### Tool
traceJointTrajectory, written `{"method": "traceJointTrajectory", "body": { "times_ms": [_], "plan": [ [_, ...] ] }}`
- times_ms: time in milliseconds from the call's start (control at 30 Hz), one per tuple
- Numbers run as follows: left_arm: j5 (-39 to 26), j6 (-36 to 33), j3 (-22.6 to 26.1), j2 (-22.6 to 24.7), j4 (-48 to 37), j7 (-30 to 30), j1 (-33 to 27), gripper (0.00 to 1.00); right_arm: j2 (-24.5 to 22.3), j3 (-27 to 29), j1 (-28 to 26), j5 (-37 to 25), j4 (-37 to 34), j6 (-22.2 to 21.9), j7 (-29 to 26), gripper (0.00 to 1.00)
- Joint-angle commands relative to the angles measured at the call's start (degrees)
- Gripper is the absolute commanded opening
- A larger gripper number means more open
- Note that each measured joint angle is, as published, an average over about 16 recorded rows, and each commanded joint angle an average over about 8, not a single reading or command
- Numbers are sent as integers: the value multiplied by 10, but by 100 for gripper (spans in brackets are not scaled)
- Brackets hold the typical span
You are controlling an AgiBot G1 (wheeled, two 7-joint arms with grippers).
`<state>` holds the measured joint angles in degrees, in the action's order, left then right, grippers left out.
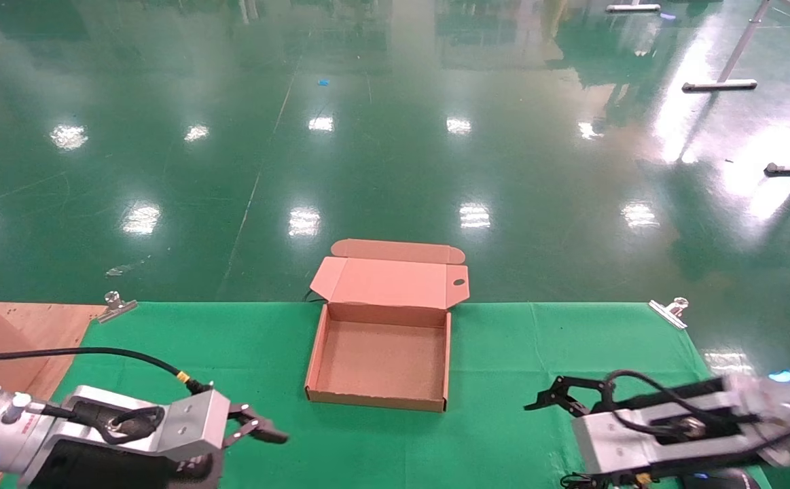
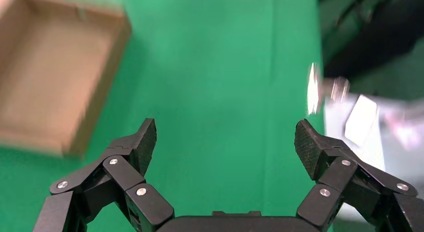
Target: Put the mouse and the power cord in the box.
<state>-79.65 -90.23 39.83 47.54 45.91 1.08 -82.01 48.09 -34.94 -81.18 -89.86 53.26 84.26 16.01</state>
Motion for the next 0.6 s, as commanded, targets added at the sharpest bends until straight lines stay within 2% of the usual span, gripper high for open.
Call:
{"method": "traceJointTrajectory", "body": {
  "times_ms": [33,200,333,600],
  "plan": [
    [-40,-1,28,6,-33,20,-26,100,22,-23,-24,-52,-24,-8,30,100],
    [-141,15,93,30,-108,70,-68,100,54,-61,-28,-134,-59,-54,74,100],
    [-197,47,122,47,-162,100,-83,100,66,-78,-14,-170,-82,-91,98,100],
    [-223,109,130,73,-237,131,-81,100,80,-95,-8,-215,-127,-143,138,100]
  ]
}}
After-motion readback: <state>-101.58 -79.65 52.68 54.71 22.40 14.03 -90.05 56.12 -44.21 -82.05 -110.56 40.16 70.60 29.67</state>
